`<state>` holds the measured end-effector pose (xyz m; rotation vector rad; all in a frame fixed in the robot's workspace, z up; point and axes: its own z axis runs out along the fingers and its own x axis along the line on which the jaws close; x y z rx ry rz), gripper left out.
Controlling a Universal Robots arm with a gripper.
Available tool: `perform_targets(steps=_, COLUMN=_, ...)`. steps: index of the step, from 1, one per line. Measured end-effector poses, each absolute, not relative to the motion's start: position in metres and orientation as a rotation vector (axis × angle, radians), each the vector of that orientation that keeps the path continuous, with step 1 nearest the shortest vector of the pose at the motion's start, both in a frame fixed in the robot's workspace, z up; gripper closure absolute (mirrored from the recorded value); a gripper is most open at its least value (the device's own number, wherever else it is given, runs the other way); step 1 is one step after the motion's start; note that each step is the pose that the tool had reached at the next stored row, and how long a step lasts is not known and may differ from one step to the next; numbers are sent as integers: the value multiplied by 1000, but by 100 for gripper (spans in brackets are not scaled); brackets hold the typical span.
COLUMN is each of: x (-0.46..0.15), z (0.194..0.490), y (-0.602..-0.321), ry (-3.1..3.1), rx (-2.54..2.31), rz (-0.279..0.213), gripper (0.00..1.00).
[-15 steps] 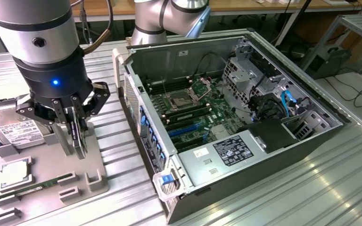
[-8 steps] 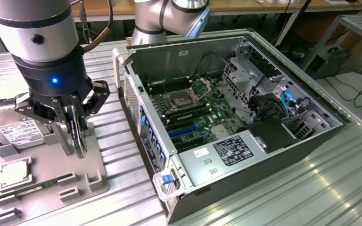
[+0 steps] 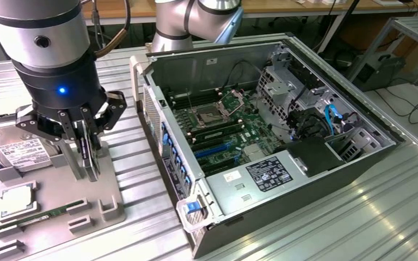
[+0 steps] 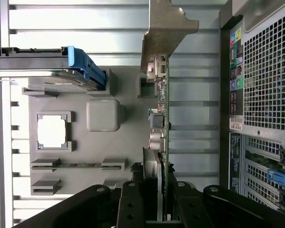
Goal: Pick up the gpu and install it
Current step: 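Pick up the gpu and move the gpu toward the slot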
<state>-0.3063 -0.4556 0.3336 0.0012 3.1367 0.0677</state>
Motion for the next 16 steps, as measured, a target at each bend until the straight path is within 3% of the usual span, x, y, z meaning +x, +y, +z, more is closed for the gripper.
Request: perform_targets(steps=16, x=-306, z=344, y=-456, ry=3137, rx=1, rz=68, gripper=72)
